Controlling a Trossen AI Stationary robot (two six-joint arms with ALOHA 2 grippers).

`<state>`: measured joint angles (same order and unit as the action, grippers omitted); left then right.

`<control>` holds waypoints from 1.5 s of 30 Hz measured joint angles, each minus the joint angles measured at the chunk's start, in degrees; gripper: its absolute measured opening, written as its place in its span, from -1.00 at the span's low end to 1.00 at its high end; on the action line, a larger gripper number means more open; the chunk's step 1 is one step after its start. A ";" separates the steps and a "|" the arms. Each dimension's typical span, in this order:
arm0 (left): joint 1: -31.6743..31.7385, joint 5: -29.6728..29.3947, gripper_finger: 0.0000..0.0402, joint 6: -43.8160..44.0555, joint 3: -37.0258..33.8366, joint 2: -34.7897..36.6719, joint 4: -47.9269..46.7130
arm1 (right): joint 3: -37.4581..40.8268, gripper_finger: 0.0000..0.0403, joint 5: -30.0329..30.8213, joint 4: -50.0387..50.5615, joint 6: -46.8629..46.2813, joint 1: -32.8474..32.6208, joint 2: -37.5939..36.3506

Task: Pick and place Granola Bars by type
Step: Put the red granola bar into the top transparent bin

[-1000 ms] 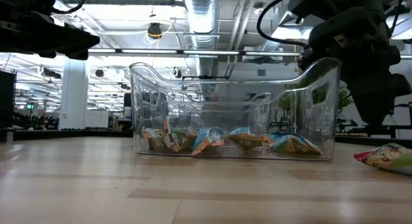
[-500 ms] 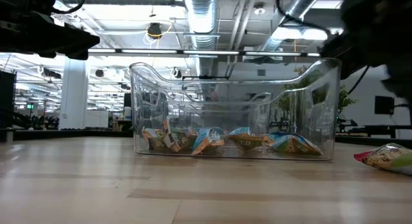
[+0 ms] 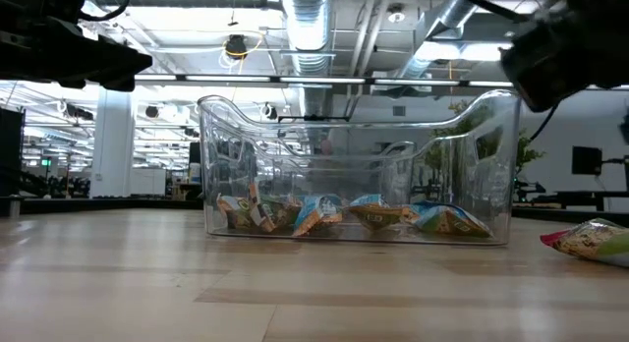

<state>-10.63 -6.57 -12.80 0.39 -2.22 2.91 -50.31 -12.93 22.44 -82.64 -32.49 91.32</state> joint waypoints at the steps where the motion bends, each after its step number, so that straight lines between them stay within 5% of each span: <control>1: 0.01 0.00 -0.43 -0.02 0.01 0.00 -0.01 | -0.85 0.51 0.01 -0.20 0.35 -0.08 1.52; 9: 0.02 0.00 -0.43 -0.01 0.00 -0.11 0.01 | -4.57 0.51 -0.19 2.09 0.86 -0.27 9.41; 24: 0.01 -0.02 -0.43 0.00 0.00 -0.15 -0.01 | -6.31 0.40 2.00 4.25 1.56 -0.30 11.05; 45: 0.00 -0.02 -0.43 0.00 0.00 -0.15 0.00 | -6.20 -0.69 1.69 8.24 3.64 0.00 11.11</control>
<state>-10.63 -6.59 -12.80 0.39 -2.37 2.91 -56.51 -11.25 30.68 -78.99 -32.49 102.43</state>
